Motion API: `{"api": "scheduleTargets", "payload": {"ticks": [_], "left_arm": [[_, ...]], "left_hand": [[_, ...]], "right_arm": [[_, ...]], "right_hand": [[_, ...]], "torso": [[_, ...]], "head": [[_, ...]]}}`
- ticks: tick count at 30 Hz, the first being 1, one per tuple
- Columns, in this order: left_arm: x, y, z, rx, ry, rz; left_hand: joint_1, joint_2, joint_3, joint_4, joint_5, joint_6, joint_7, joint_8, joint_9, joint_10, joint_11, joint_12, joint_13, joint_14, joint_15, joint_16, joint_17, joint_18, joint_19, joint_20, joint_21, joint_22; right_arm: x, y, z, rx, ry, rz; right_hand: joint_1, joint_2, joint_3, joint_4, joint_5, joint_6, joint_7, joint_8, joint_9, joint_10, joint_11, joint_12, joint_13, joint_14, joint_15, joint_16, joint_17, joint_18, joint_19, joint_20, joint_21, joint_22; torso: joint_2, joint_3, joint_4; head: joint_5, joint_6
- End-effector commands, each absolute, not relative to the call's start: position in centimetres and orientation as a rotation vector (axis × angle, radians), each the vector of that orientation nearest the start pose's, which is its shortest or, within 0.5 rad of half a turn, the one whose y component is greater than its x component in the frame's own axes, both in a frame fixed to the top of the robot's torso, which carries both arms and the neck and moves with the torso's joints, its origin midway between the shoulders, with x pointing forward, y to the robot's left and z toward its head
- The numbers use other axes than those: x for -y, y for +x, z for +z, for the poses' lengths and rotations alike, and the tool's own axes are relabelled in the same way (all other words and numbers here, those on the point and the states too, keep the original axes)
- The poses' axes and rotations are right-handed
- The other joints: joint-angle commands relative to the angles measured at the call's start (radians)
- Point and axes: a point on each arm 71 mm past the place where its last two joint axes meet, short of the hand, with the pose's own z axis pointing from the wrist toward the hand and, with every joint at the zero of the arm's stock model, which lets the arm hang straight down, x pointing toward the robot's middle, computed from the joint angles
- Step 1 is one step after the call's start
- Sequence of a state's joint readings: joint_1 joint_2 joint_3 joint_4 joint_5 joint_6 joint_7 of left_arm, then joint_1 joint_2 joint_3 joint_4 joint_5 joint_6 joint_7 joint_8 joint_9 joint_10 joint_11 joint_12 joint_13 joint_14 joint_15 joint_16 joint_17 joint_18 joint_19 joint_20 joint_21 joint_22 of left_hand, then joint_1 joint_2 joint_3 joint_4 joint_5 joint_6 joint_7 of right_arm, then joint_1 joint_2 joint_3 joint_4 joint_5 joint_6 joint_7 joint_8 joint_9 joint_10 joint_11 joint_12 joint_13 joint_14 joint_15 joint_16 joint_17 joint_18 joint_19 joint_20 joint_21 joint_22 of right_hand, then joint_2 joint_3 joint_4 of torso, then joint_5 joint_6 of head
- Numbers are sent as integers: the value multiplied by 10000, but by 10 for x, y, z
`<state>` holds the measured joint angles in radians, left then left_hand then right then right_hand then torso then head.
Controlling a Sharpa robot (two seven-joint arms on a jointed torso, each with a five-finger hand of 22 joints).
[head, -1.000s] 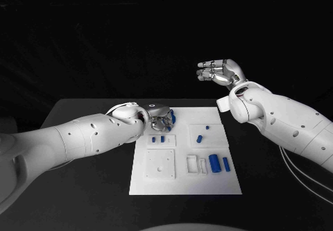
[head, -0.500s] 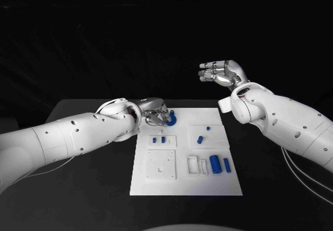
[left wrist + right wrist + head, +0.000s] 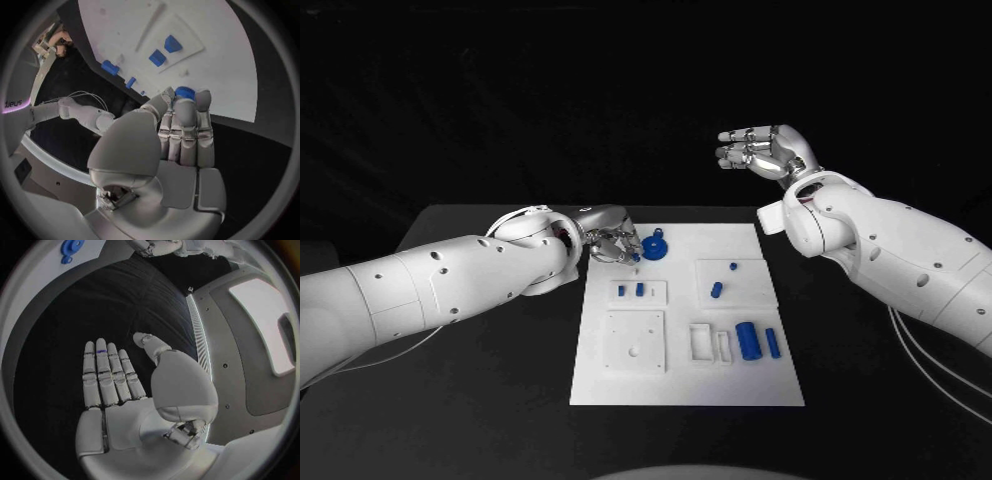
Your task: Assemble the parts on the task board
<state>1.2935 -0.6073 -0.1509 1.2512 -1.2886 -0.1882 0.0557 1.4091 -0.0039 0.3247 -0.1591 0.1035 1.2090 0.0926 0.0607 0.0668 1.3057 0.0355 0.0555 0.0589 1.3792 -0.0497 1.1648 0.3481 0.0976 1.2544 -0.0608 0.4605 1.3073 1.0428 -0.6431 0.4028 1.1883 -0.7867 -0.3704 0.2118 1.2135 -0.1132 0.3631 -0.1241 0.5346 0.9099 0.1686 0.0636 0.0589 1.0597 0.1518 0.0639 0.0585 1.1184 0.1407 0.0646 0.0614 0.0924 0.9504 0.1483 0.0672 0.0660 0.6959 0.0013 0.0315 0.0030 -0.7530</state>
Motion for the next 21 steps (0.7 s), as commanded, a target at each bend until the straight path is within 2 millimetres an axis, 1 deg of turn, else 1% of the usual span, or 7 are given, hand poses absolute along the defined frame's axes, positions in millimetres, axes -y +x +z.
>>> {"api": "scheduleTargets", "payload": {"ticks": [1,7,14,21], "left_arm": [[-148,528,-200,-18037,2606,-7591],[-149,528,-209,-18163,2831,-7357],[-151,528,-216,-18374,2949,-7184],[-151,527,-219,-18507,3086,-7085]], "left_hand": [[22,5,-95,17,-30,27,-2,24,6,30,-8,33,7,72,3,-35,28,99,-12,-57,48,199],[43,3,-95,15,-23,20,1,24,6,25,-4,33,7,69,10,-35,34,106,-16,-51,53,201],[57,2,-95,16,-23,23,2,26,7,32,-4,34,8,62,11,-34,40,113,-25,-46,59,202],[52,4,-99,23,-28,26,2,26,7,36,-4,35,8,58,13,-33,43,115,-32,-42,62,202]], "right_arm": [[228,562,-134,-12730,6407,11829],[227,562,-134,-12735,6407,11834],[227,562,-134,-12739,6408,11838],[227,562,-134,-12740,6405,11848]], "right_hand": [[-50,62,50,-11,59,-78,11,-62,-16,-84,15,-53,-11,-92,-11,-41,-15,-12,-80,14,1,-13],[-50,62,50,-11,59,-78,11,-62,-16,-84,15,-53,-11,-92,-11,-41,-15,-12,-80,14,1,-13],[-50,62,50,-11,59,-78,11,-62,-16,-84,15,-53,-11,-92,-11,-41,-15,-12,-80,14,1,-13],[-50,62,50,-11,59,-78,11,-62,-16,-84,15,-53,-11,-92,-11,-41,-15,-12,-80,14,1,-13]], "torso": [[7,3,-14],[4,12,-24],[2,20,-20],[3,8,-14]], "head": [[20,-11],[19,-24],[21,-38],[18,-46]]}}
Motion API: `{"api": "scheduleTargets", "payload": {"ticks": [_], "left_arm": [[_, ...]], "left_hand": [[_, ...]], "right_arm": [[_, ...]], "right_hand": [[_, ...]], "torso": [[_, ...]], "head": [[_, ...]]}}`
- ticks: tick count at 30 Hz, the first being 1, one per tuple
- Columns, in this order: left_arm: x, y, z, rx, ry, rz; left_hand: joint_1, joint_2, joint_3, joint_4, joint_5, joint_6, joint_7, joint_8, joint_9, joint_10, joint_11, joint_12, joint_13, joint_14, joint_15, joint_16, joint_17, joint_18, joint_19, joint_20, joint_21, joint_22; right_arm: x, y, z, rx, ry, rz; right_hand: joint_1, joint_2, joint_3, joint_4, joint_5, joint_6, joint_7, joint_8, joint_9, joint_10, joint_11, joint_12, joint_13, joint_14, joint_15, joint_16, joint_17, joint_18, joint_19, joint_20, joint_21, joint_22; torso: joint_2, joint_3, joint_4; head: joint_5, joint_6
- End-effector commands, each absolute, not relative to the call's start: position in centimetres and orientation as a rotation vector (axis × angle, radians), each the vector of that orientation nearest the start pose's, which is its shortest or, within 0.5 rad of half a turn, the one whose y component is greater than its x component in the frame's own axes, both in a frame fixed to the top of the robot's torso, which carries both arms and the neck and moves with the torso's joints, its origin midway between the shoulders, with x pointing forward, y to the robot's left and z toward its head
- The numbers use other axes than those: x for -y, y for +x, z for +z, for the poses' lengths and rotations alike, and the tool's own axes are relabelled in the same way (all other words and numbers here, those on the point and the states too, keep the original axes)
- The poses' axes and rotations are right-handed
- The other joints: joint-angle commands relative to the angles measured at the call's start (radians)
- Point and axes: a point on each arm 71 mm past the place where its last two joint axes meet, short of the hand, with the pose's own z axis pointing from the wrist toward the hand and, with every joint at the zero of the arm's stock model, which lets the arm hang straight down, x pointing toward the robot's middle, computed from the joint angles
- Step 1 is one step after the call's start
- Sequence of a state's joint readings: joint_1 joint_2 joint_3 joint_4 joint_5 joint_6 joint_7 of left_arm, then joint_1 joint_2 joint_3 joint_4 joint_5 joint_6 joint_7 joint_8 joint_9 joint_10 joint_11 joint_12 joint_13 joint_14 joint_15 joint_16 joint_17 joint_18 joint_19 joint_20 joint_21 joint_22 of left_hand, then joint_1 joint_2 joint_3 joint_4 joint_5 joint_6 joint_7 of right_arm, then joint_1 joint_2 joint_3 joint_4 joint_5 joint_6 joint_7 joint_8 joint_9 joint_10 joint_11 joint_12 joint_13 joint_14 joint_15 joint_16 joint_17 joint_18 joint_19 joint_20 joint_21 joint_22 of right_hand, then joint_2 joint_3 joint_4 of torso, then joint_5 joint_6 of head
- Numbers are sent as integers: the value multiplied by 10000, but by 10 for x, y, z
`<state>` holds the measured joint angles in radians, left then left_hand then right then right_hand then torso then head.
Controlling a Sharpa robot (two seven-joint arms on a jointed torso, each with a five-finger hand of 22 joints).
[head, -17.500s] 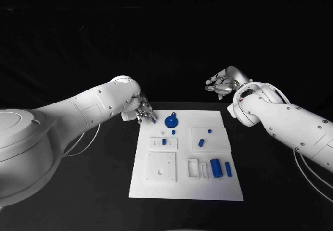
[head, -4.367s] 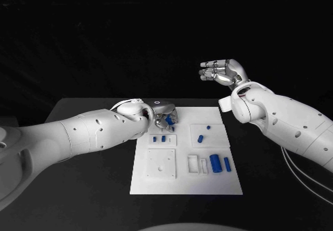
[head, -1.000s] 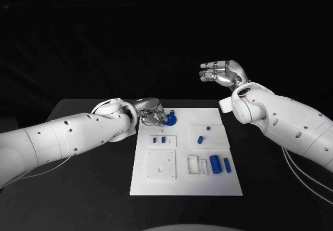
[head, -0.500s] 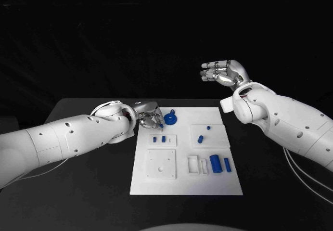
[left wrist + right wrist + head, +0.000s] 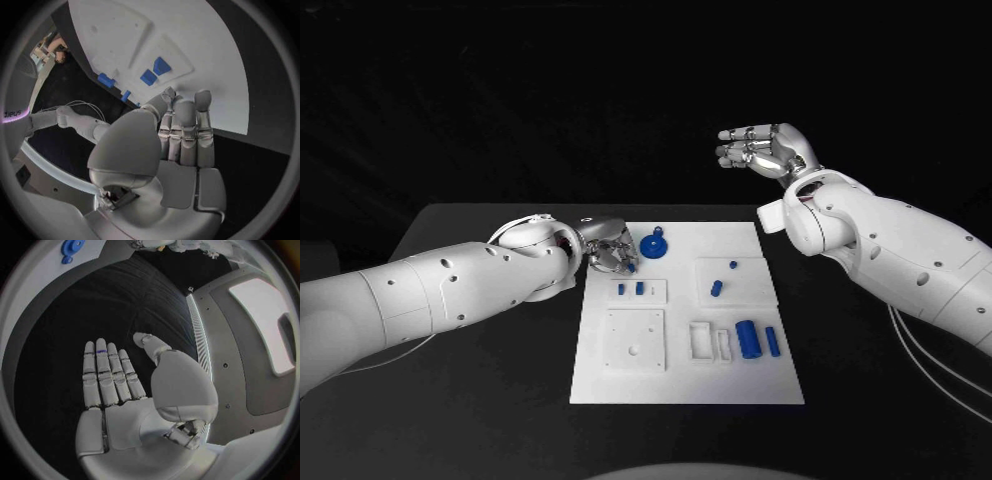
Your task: Assemble the parts on the task board
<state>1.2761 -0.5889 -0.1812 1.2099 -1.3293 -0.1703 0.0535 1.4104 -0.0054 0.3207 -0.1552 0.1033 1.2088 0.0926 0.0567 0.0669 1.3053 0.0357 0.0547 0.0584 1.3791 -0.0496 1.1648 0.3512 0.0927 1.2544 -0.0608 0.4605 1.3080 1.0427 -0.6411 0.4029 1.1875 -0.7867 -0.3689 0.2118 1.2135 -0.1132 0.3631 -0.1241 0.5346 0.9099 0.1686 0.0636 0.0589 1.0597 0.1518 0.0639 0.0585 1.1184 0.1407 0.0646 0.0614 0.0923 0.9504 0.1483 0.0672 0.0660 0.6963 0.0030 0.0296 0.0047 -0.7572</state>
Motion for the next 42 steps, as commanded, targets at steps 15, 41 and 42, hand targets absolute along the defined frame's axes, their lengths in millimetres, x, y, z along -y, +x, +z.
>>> {"api": "scheduleTargets", "payload": {"ticks": [15,41,42], "left_arm": [[-149,528,-221,-18442,3121,-7033],[-142,528,-228,-19330,3438,-6473],[-142,528,-229,-19464,3505,-6382]], "left_hand": [[52,24,-48,-15,-17,-4,9,63,3,9,5,40,12,46,20,-30,24,170,-42,-36,82,198],[38,31,-30,13,-30,-16,12,68,7,2,7,43,14,5,17,-55,29,164,-64,-38,102,194],[41,37,-32,15,-34,-13,10,67,7,10,3,44,14,-8,15,-63,27,160,-75,-39,100,195]], "right_arm": [[227,562,-134,-12741,6402,11854],[227,562,-135,-12811,6416,11862],[227,562,-136,-12817,6418,11862]], "right_hand": [[-50,62,50,-11,60,-78,11,-62,-16,-84,15,-53,-11,-92,-11,-40,-15,-11,-80,14,1,-13],[-67,72,40,-20,68,-73,11,-62,-15,-86,16,-54,-12,-97,-10,-41,-16,-10,-81,15,1,-13],[-67,72,40,-20,68,-73,11,-62,-15,-86,16,-54,-12,-97,-10,-41,-16,-10,-81,15,1,-13]], "torso": [[-2,-8,2],[-3,-1,4],[-2,-1,5]], "head": [[1,-23],[-27,-27],[-29,-34]]}}
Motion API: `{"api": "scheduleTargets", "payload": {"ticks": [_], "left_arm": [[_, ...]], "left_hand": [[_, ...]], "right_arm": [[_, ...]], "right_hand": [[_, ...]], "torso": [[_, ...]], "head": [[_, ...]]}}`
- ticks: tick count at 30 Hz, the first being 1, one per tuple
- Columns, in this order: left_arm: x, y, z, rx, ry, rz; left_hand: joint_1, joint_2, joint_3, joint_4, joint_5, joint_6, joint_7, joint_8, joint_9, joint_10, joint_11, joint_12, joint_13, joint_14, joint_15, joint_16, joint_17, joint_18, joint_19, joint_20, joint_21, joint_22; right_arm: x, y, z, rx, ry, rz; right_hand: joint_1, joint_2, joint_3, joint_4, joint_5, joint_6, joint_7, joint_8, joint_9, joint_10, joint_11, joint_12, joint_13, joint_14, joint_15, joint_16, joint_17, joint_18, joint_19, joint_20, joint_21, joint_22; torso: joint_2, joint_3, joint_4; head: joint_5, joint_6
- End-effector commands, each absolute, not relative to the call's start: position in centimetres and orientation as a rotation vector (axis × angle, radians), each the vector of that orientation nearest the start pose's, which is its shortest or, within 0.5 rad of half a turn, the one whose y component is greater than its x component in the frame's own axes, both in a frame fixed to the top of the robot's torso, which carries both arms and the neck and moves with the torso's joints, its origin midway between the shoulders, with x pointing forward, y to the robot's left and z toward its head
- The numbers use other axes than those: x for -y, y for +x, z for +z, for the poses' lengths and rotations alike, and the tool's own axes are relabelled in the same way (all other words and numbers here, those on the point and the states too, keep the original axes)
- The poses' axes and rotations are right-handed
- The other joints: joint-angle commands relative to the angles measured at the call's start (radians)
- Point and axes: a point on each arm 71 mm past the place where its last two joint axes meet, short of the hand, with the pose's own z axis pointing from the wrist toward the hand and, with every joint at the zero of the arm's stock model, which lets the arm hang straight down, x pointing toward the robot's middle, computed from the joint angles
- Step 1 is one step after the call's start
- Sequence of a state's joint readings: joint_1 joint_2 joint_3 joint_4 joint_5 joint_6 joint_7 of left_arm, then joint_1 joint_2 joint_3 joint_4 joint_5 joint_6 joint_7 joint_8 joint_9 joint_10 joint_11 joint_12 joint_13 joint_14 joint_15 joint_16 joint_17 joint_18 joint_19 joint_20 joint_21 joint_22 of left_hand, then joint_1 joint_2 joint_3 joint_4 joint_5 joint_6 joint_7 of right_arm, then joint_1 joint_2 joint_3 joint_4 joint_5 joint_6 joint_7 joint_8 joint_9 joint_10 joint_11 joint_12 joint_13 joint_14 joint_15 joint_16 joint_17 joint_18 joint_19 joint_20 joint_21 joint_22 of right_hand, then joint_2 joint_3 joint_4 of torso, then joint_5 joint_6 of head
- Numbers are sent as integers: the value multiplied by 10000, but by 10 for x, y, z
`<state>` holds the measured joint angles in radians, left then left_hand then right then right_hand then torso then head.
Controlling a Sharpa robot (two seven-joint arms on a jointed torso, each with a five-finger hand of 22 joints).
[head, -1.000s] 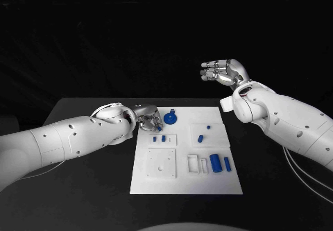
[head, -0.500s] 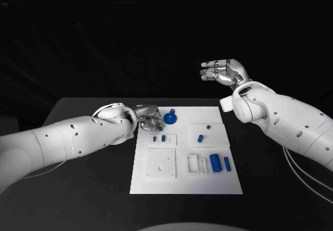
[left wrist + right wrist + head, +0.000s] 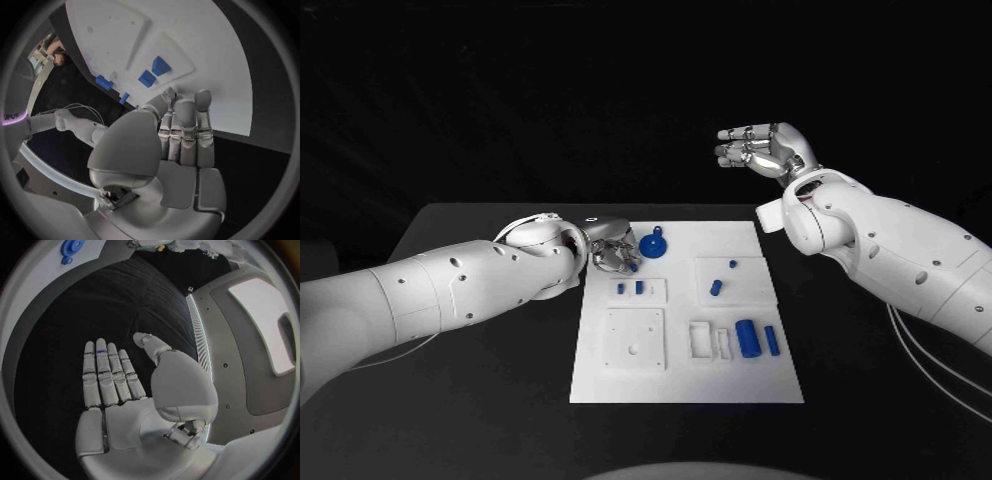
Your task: Assemble the parts on the task board
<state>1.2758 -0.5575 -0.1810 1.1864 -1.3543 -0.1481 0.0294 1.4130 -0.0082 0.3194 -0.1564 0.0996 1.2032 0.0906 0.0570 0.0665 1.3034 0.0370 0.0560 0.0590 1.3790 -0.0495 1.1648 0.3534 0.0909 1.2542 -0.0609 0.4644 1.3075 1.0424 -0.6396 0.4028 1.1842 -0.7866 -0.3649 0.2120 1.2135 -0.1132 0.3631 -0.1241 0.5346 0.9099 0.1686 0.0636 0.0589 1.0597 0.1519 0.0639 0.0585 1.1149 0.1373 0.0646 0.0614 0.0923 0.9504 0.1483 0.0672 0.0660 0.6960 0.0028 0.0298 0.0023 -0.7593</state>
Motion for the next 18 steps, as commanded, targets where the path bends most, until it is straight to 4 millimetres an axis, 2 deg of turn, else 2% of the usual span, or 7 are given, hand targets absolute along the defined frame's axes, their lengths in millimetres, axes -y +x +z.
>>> {"api": "scheduleTargets", "payload": {"ticks": [1,14,18], "left_arm": [[-142,528,-230,-19592,3574,-6303],[-141,527,-234,-20010,3903,-5954],[-141,528,-233,-19873,3833,-5977]], "left_hand": [[15,69,-22,29,2,54,28,66,12,46,-15,32,9,-15,11,-69,2,176,-79,-39,61,200],[13,90,-47,29,-23,122,13,68,17,86,-32,31,9,-37,-6,-102,-11,154,-111,-56,58,199],[15,97,-84,34,-158,-58,51,54,-5,-73,19,28,6,-57,30,-149,-31,144,-127,-38,37,189]], "right_arm": [[227,562,-136,-12823,6420,11863],[227,562,-137,-12871,6442,11852],[228,562,-138,-12872,6449,11843]], "right_hand": [[-67,72,40,-20,68,-74,11,-62,-16,-86,16,-54,-11,-62,24,-41,-16,-10,-81,15,1,-13],[-67,80,31,-19,67,-75,12,-62,-16,-87,15,-54,-11,-63,24,-42,-16,-11,-84,16,1,-13],[-67,80,31,-19,67,-75,12,-62,-16,-87,15,-54,-11,-63,24,-42,-16,-11,-84,16,1,-13]], "torso": [[2,0,2],[-1,1,8],[1,-2,8]], "head": [[-6,-18],[-23,-49],[-22,-48]]}}
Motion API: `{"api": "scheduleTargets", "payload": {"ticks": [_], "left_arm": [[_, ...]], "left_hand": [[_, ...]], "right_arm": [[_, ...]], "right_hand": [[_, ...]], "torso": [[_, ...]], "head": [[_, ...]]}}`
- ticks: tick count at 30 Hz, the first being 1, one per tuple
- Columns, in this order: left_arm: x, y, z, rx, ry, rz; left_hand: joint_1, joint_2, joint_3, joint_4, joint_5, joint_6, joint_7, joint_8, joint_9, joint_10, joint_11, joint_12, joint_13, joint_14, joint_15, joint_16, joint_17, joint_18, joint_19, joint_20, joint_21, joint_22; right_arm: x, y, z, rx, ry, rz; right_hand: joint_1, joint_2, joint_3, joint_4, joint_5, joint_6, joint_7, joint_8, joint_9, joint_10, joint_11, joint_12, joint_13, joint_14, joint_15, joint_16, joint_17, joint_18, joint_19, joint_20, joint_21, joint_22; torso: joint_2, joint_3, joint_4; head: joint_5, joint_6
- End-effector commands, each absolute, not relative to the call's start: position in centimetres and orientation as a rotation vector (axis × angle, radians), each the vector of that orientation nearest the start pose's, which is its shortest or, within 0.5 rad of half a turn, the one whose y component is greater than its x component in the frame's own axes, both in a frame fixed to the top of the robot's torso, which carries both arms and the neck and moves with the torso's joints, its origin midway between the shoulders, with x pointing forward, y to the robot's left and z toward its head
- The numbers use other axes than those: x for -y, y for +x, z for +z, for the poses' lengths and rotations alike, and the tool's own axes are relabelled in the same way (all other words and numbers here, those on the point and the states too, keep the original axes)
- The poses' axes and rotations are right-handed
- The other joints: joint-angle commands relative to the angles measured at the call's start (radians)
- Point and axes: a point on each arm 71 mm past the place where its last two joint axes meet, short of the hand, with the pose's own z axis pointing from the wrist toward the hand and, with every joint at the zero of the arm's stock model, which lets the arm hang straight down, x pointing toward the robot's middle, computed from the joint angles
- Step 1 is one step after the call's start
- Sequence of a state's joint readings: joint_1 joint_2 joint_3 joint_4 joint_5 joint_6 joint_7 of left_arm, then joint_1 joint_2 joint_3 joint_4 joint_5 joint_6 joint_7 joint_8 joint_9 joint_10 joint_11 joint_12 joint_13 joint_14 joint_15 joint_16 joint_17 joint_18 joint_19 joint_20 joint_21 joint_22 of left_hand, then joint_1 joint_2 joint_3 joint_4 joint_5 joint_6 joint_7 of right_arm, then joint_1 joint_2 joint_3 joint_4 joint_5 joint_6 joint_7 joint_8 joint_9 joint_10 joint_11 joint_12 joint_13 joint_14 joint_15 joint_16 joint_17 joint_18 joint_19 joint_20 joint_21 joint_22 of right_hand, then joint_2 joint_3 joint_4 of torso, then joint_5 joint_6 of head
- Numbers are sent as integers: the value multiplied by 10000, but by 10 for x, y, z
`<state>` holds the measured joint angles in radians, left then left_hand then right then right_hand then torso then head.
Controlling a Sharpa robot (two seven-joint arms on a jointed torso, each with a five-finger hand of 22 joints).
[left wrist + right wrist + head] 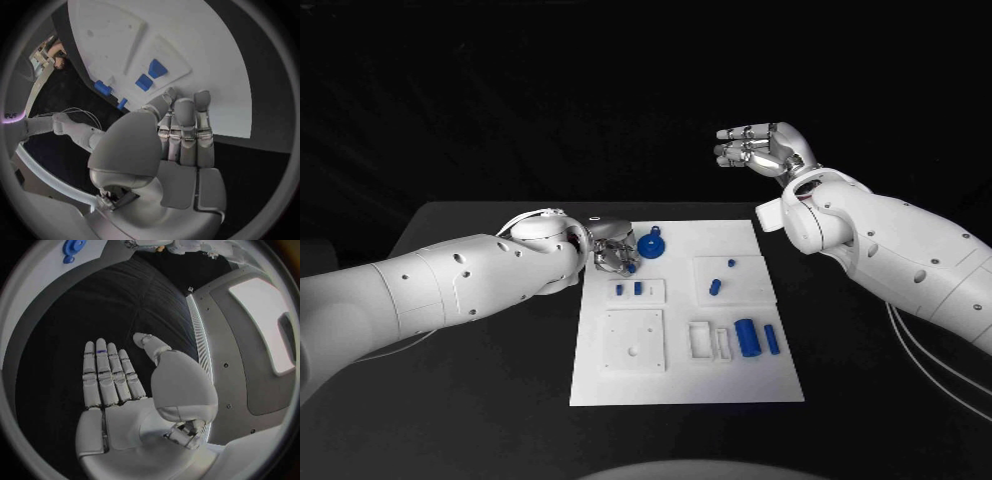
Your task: Assemble the parts on the task board
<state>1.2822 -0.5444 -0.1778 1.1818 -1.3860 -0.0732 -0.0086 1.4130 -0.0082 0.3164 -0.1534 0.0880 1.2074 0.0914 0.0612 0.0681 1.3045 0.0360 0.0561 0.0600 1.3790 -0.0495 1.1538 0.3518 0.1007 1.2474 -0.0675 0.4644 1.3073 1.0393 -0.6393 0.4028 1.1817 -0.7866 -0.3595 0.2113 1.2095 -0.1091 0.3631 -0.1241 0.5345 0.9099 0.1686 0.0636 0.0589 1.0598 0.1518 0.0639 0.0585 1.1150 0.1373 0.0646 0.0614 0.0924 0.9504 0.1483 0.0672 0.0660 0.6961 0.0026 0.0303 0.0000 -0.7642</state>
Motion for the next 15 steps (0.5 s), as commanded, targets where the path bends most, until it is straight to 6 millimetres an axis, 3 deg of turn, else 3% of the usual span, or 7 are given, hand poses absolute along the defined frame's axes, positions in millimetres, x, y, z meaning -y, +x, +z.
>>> {"api": "scheduleTargets", "payload": {"ticks": [1,7,11,15], "left_arm": [[-141,528,-233,-19815,3798,-5992],[-143,530,-229,-19343,3462,-6103],[-146,532,-226,-18940,3148,-6155],[-148,534,-225,-18743,2954,-6145]], "left_hand": [[17,91,-57,3,-50,-132,49,11,-23,-111,39,28,-4,-68,35,-50,-19,48,-63,33,33,190],[25,-24,-55,2,-126,-612,130,-2,-51,-302,119,25,-7,-148,77,-165,-72,56,-101,67,-21,185],[-13,-245,38,-5,-198,-1507,30,-8,-71,-583,184,23,-11,-152,119,-211,-99,76,-90,101,-55,176],[-44,-462,268,48,-213,-1976,-47,-3,-64,-820,267,24,-12,-169,177,-252,-121,132,-83,162,-115,174]], "right_arm": [[228,562,-138,-12876,6450,11840],[229,562,-140,-12907,6466,11815],[229,562,-141,-12921,6490,11791],[230,561,-142,-12941,6510,11766]], "right_hand": [[-20,39,37,-29,71,-79,9,-63,-16,-95,16,-55,-12,-68,24,-43,-16,-13,-89,18,-1,-14],[-20,19,99,-61,309,-107,18,-64,-17,-111,21,-54,-12,-86,27,-43,-16,-15,-104,22,-1,-13],[-54,61,-138,-12,324,-193,22,-68,-21,-163,38,-52,-10,-148,54,-35,-13,-19,-168,45,-2,-14],[-14,68,-215,-42,330,-243,36,-68,-22,-217,58,-55,-11,-200,79,-44,-17,-22,-218,63,-10,-17]], "torso": [[0,0,4],[1,-2,-2],[-2,-4,2],[-2,-4,2]], "head": [[1,1],[12,11],[9,9],[9,9]]}}
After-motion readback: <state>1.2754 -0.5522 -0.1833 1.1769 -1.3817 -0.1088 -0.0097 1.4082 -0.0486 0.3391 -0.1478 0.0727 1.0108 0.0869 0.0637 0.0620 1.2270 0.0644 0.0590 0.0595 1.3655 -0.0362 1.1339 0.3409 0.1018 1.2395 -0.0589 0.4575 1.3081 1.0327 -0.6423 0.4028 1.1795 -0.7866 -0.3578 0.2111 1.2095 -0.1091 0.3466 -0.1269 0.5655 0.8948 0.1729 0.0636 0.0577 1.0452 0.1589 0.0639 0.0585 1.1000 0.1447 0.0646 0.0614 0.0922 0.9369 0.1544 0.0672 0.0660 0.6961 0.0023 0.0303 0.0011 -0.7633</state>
